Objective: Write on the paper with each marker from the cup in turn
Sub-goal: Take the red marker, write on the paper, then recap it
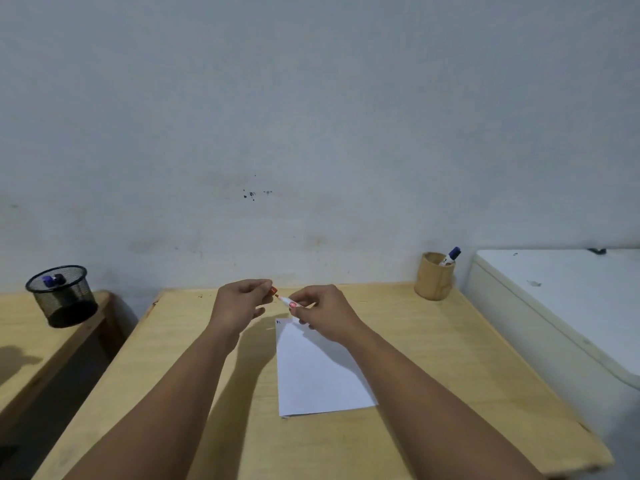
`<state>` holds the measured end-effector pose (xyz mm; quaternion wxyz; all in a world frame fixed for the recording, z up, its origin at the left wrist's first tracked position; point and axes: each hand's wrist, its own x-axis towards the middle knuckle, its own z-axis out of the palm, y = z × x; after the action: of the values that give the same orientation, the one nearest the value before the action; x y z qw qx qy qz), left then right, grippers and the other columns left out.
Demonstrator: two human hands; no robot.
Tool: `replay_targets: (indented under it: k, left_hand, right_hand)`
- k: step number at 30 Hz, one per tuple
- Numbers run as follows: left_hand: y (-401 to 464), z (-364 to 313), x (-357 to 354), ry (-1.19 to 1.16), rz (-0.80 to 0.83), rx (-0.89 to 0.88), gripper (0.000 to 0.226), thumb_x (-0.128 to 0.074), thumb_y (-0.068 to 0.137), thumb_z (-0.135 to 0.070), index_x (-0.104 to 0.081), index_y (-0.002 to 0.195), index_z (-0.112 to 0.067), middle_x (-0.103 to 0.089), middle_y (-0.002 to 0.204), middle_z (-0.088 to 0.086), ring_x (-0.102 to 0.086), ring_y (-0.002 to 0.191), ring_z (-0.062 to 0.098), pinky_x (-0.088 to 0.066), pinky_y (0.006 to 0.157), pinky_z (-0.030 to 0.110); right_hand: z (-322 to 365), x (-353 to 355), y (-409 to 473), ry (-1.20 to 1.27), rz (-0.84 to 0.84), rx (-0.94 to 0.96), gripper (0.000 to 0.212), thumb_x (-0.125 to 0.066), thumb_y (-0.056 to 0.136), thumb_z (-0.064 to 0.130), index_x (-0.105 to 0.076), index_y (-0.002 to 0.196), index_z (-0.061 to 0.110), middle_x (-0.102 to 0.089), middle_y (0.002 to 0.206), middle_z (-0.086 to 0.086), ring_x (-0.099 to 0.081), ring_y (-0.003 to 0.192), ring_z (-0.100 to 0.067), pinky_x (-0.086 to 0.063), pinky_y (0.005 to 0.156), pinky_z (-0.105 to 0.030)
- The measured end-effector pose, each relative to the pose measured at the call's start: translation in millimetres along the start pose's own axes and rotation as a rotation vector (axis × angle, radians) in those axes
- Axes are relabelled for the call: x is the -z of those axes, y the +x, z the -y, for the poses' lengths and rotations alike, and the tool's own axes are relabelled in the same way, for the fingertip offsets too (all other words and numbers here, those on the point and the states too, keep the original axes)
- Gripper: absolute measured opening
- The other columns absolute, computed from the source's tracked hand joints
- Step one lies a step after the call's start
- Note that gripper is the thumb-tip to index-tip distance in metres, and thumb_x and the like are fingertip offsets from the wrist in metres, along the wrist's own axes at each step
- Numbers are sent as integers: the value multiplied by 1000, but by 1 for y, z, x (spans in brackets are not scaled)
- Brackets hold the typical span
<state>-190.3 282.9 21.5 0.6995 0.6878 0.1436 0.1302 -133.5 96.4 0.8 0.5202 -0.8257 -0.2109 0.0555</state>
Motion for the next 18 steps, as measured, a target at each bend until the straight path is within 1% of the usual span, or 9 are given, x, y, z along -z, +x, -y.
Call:
replay_targets:
  k: [2, 4, 6, 8, 10, 13, 15, 17, 18]
  left_hand:
    - [-2, -4, -8, 15, 16, -12, 13, -71, 96, -20, -80, 98, -11, -80, 87, -2, -75, 91, 18, -58, 85, 37]
    - [-5, -7, -17, 30, 34, -23, 13, -71, 96, -20, -80, 97, -11, -80, 84, -3, -74, 91, 19, -57, 82, 36]
    - [-8, -9, -28, 40, 39, -36, 12, -72, 96, -18, -80, 94, -10, -79, 81, -2, -74, 90, 20, -56, 80, 35]
    - [-10, -13, -41, 28, 44, -41, 11, -72, 95, -15, -80, 93, -8, -80, 85, 4, -75, 92, 23, -57, 80, 35]
    - [-11, -19, -58, -13, 47, -40, 9, -72, 95, -12, -79, 94, -6, -80, 91, 12, -76, 96, 28, -59, 84, 37]
    - [-10, -28, -91, -17, 96, -60, 9, -72, 94, -11, -79, 94, -4, -79, 95, 16, -75, 101, 32, -61, 86, 39]
    - [-6, -31, -117, -14, 137, -74, 13, -72, 95, -16, -79, 95, -4, -80, 96, 15, -76, 103, 31, -62, 86, 40]
    - [-2, -37, -147, -42, 195, -66, 28, -68, 98, -33, -78, 98, -8, -81, 97, 9, -77, 100, 24, -63, 85, 40]
    - [1, -40, -163, -78, 223, -38, 36, -63, 100, -45, -77, 104, -12, -81, 100, 6, -78, 99, 20, -63, 85, 41]
  right_hand:
    - [2, 4, -3, 25, -28, 1, 17, -77, 97, 18, -84, 112, 15, -79, 99, 1, -73, 74, -14, -53, 66, -18]
    - [3, 10, -6, 44, -49, -2, 16, -77, 96, 18, -84, 111, 18, -80, 100, -2, -73, 76, -15, -56, 68, -23]
    - [4, 17, -8, 75, -65, -10, 16, -78, 96, 16, -84, 110, 19, -81, 102, -4, -71, 75, -14, -57, 68, -24]
    - [4, 25, -11, 114, -85, -7, 14, -78, 96, 14, -84, 109, 17, -80, 99, -3, -70, 71, -11, -57, 65, -22]
    - [3, 37, -13, 164, -129, 4, 12, -78, 97, 15, -84, 108, 16, -81, 97, -3, -70, 68, -8, -57, 66, -22]
    - [-7, 61, -19, 247, -181, 10, 6, -79, 99, 18, -82, 99, 23, -77, 88, 6, -71, 68, -10, -58, 67, -23]
    - [-18, 80, -21, 290, -217, -2, 6, -80, 99, 19, -80, 97, 24, -76, 87, 6, -71, 69, -13, -59, 68, -25]
    - [-28, 105, -16, 245, -289, -1, 7, -78, 99, 18, -79, 104, 23, -75, 90, 4, -72, 69, -13, -60, 73, -30]
    - [-33, 121, -10, 194, -341, 4, 12, -76, 100, 18, -78, 111, 22, -75, 91, 5, -73, 70, -12, -60, 76, -31]
